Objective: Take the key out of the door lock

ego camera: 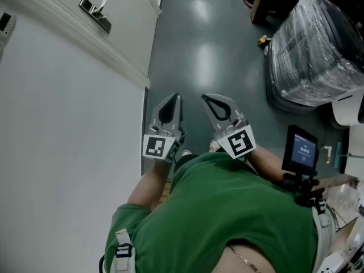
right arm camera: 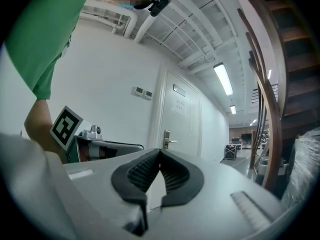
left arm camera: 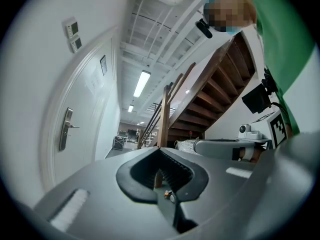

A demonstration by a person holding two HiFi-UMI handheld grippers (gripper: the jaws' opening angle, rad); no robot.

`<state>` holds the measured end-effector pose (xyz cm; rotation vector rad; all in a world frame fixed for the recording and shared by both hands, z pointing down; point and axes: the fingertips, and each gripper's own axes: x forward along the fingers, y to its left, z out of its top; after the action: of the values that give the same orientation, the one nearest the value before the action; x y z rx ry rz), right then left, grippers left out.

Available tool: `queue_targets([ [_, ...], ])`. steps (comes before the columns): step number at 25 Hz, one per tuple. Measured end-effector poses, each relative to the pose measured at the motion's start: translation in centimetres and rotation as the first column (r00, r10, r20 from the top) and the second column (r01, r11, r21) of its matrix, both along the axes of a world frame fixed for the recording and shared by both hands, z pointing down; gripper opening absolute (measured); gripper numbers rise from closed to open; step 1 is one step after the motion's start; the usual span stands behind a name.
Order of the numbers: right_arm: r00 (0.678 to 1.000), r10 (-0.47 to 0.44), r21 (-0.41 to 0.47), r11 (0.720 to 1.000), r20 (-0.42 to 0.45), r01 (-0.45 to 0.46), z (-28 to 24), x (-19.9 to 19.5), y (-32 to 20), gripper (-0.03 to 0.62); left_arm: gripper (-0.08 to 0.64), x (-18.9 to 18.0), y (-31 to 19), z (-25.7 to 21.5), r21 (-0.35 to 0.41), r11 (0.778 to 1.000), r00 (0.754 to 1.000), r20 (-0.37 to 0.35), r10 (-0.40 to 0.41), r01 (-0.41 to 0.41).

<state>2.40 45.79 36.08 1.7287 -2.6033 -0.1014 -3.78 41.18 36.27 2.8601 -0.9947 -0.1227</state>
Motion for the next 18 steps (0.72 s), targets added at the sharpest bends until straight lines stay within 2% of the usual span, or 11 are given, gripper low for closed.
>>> queue_targets([
  [4, 0.999, -0.024, 0.01, 1.0, -0.027, 0.024, 1.4, 1.7, -2.9, 0.003, -0.011, 1.8, -2.5, 0.6, 0.041, 0.999, 1.0, 0.014, -0.018, 0.018],
  [7, 0.998, -0.055, 0.023, 0.998, -0.024, 0.056, 1.9, 1.7, -4.2, 0.003, -0.011, 1.9, -3.6, 1.2, 0.04, 0.999, 0.999, 0.023, -0.034, 0.033],
  [12, 0.991, -0.119, 0.044, 0.992, -0.061, 0.121, 1.4, 0.4, -4.2, 0.005, -0.011, 2.1, -2.9, 1.8, 0.039, 0.999, 1.0, 0.02, 0.005, -0.006],
  [18, 0.992, -0.116, 0.024, 0.993, 0.041, 0.115, 0.2, 0.4, -4.8, 0.005, 0.0, 2.0, -3.1, 0.3, 0.065, 0.998, 1.0, 0.008, -0.002, 0.002],
])
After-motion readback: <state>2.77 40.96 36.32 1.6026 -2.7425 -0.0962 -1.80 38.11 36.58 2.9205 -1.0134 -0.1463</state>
